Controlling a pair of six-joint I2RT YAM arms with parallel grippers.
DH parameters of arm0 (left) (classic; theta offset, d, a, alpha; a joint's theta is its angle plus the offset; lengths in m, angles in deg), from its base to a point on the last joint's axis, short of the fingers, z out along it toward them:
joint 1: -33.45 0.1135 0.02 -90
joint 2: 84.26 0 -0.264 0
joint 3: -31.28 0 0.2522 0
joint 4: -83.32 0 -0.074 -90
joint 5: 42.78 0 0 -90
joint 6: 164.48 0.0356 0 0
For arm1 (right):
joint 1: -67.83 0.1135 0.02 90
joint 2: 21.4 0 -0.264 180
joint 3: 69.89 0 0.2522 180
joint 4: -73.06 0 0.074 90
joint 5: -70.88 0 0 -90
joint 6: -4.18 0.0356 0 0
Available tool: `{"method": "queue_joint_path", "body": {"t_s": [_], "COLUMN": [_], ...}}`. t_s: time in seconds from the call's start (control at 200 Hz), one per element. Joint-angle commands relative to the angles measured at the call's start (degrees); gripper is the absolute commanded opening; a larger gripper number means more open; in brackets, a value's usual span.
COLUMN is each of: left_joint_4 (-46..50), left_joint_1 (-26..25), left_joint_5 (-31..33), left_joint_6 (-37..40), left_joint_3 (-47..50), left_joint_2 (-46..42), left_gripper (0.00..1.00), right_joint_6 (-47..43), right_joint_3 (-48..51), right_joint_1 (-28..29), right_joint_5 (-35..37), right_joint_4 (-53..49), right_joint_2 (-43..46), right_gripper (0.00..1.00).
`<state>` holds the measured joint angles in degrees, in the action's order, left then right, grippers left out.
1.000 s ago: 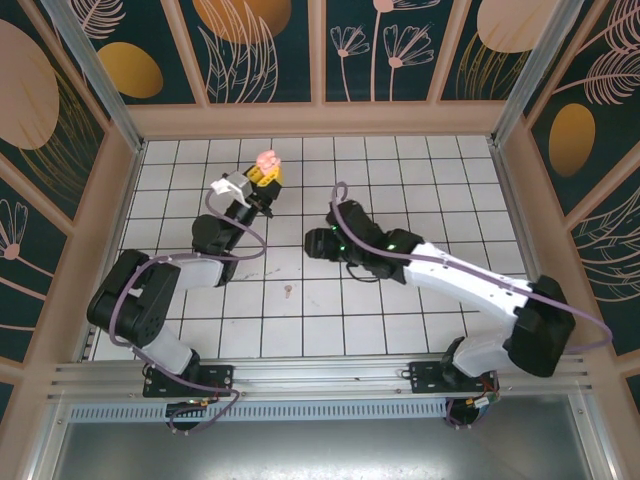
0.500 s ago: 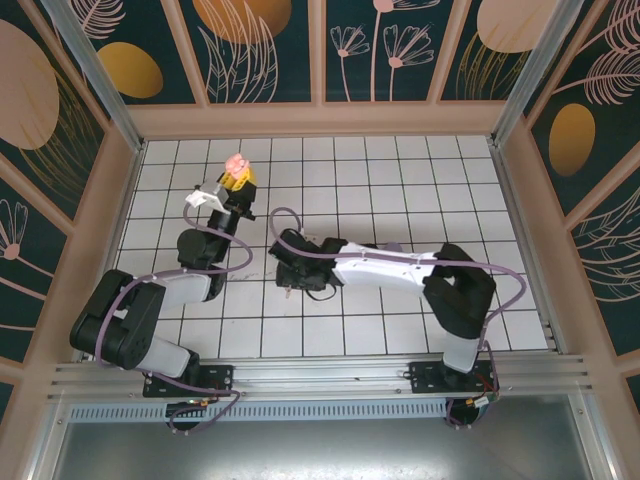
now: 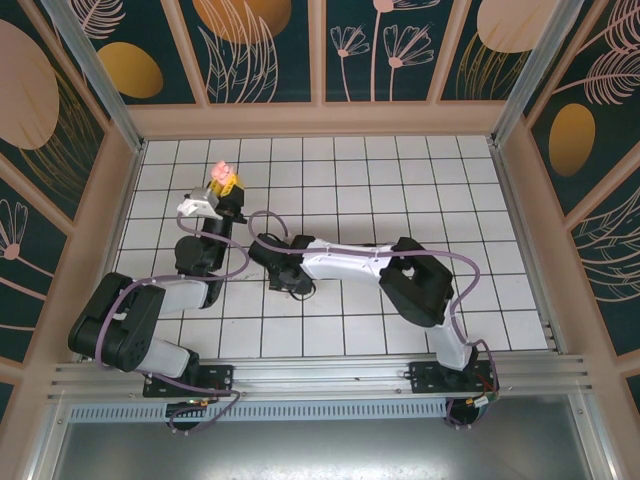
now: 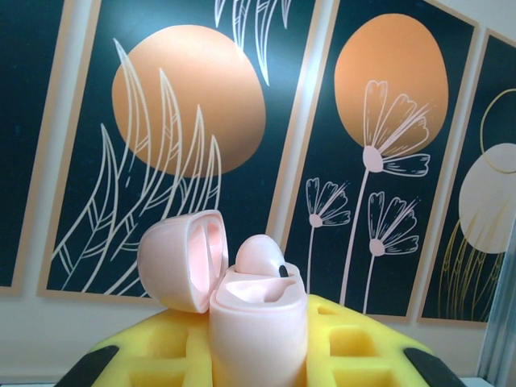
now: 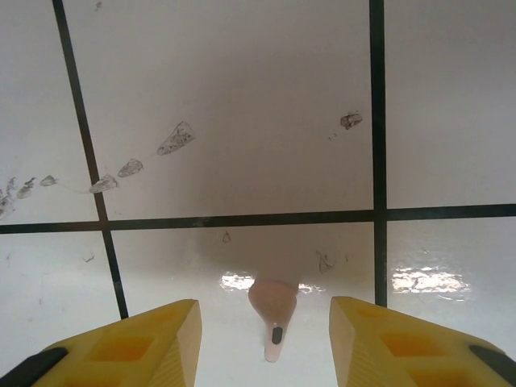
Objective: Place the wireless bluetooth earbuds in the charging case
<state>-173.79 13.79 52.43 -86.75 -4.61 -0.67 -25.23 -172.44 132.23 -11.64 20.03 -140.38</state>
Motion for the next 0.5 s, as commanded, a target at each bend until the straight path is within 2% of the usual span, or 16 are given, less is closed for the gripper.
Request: {"method": "queue_joint_path", "body": {"t_s": [0.0,0.495], "left_joint_4": [-7.72,-8.31], "left_joint_1": [0.52,1.23], "left_joint_5": [1.60,1.46], "left_joint_6": [-0.21,0.14], "left_joint_3": [0.60,0.68], "left_joint_2": [-1.41,-1.72], "left_gripper": [0.00,0.00], "right_joint_6": [0.66,0.93], "right_joint_3": [-3.56,-4.64], "right_joint_1": [0.40,0.47], "right_joint_5": [0.76,0.01], "right_joint_4": [-3.72,-5.22], "right_joint_2": [-2.45,-5.12], "right_gripper": [0.45,0.40]}}
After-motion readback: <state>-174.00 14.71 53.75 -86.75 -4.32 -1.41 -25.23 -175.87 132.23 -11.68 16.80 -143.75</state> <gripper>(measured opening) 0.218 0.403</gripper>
